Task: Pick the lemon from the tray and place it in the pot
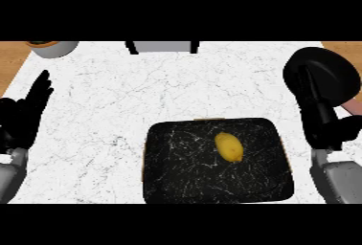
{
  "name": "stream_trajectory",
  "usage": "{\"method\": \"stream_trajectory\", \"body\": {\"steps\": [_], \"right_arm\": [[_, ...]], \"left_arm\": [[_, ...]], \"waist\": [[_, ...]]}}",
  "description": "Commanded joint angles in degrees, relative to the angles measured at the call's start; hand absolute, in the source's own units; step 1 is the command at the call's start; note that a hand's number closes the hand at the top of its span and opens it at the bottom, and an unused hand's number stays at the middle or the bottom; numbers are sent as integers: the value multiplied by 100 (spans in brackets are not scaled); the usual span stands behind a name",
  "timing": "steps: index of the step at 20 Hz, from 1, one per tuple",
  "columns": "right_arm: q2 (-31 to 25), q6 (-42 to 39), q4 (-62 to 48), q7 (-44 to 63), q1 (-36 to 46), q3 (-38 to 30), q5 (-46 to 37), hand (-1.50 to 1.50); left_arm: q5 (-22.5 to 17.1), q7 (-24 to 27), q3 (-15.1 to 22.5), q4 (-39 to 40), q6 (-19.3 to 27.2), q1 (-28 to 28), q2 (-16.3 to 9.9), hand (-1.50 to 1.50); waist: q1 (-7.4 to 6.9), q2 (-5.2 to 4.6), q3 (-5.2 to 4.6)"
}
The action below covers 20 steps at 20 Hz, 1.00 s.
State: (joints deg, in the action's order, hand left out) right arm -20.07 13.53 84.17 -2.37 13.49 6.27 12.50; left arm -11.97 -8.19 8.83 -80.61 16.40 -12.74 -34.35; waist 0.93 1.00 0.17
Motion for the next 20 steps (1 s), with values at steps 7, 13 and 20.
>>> {"method": "stream_trajectory", "body": {"steps": [7,13,20], "right_arm": [[-1148,-2741,593,-848,2006,851,-366,150],[-1420,-4804,-496,-2921,2021,902,1,-150],[-2259,-5327,-1138,-4858,2331,1153,-1352,-150]], "left_arm": [[-447,375,85,-570,-47,-607,839,0],[-657,745,70,-717,68,-702,1398,0],[-740,741,-59,-751,-16,-650,1345,0]], "waist": [[-696,20,-126],[-650,-324,26],[-555,-256,17]]}}
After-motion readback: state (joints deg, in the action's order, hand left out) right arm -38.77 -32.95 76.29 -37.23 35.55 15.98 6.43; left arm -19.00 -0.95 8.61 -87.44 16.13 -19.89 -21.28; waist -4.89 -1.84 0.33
